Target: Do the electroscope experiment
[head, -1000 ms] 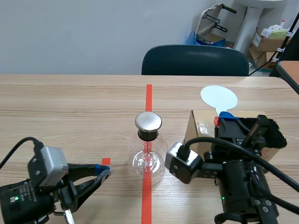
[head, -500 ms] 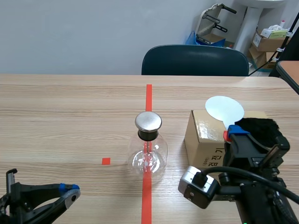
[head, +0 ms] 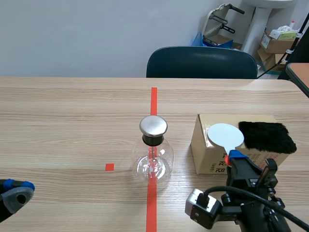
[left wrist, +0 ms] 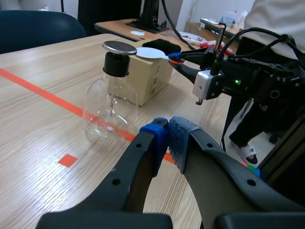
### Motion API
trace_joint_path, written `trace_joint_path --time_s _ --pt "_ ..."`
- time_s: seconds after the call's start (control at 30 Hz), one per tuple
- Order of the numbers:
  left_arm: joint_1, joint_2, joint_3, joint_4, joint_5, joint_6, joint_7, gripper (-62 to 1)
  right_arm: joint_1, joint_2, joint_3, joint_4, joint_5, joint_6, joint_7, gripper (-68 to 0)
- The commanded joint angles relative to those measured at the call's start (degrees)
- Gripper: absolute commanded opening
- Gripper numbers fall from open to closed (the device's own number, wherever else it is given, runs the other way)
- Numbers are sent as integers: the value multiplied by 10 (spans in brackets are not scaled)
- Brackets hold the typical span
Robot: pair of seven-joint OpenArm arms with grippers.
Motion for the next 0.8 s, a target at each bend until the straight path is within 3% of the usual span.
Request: trace_joint_path --time_s 0.0,0.17,0.47,0.57,0.63,0.77 --pt "0 6 -4 6 0 -4 -5 -566 6 0 1 5 -1 -35 0 -671" --pt "0 -4 -4 5 27 -12 9 -566 9 0 -2 4 -1 -35 0 -671" --pt "0 -20 -4 5 20 -16 5 -563 9 0 -5 3 -1 -35 0 -671" --pt "0 -20 -4 5 23 -16 8 -435 9 0 -5 3 -1 -35 0 -660" --pt "0 -22 -4 5 45 -16 9 -327 9 0 -5 3 -1 -35 0 -605" --pt "0 -36 -4 1 61 -22 10 -270 9 0 -5 3 -1 -35 0 -395"
